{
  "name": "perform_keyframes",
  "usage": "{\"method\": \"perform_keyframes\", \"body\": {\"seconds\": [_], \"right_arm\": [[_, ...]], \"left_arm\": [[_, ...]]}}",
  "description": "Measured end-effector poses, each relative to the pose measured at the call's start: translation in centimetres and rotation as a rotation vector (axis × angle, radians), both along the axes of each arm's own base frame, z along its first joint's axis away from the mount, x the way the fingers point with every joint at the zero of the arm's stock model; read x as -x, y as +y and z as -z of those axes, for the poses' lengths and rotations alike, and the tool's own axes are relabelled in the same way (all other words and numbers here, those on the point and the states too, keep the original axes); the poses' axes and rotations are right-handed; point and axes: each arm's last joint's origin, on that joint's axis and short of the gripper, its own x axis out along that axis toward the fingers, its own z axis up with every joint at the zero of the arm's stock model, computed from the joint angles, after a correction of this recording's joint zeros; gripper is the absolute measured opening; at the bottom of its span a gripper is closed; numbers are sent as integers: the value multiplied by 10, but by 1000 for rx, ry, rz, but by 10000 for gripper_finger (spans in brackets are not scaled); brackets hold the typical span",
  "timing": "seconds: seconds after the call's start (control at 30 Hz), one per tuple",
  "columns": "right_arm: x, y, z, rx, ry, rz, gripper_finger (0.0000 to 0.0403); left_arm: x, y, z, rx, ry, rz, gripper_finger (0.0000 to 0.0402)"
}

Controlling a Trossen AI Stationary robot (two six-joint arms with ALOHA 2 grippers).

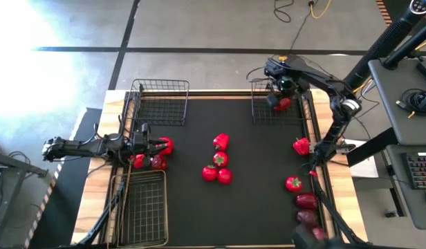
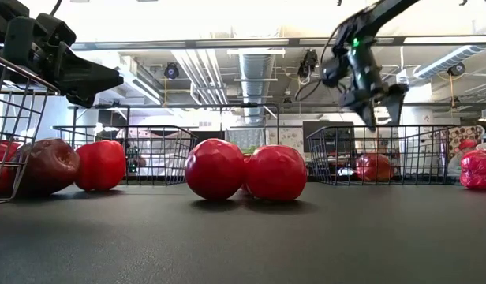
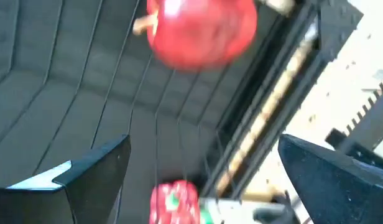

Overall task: Sort produce into baskets
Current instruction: Put the apple into the right black wire basket

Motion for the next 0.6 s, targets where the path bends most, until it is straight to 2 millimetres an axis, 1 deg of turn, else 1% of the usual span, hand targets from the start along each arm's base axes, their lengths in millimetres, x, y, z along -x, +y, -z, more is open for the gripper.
{"method": "perform_keyframes", "body": {"seconds": [0.17, 0.3, 0.43, 0.6], "right_arm": [[-5, 50, -26, 54, -39, -55, 400], [-11, 90, -39, 107, -94, -100, 400], [-15, 130, -43, 135, -135, -121, 400], [-21, 177, -37, 138, -144, -174, 400]], "left_arm": [[0, 0, 0, 0, 0, 0, 77], [0, 0, 0, 0, 0, 0, 77], [0, 0, 0, 0, 0, 0, 77], [0, 0, 0, 0, 0, 0, 77]]}}
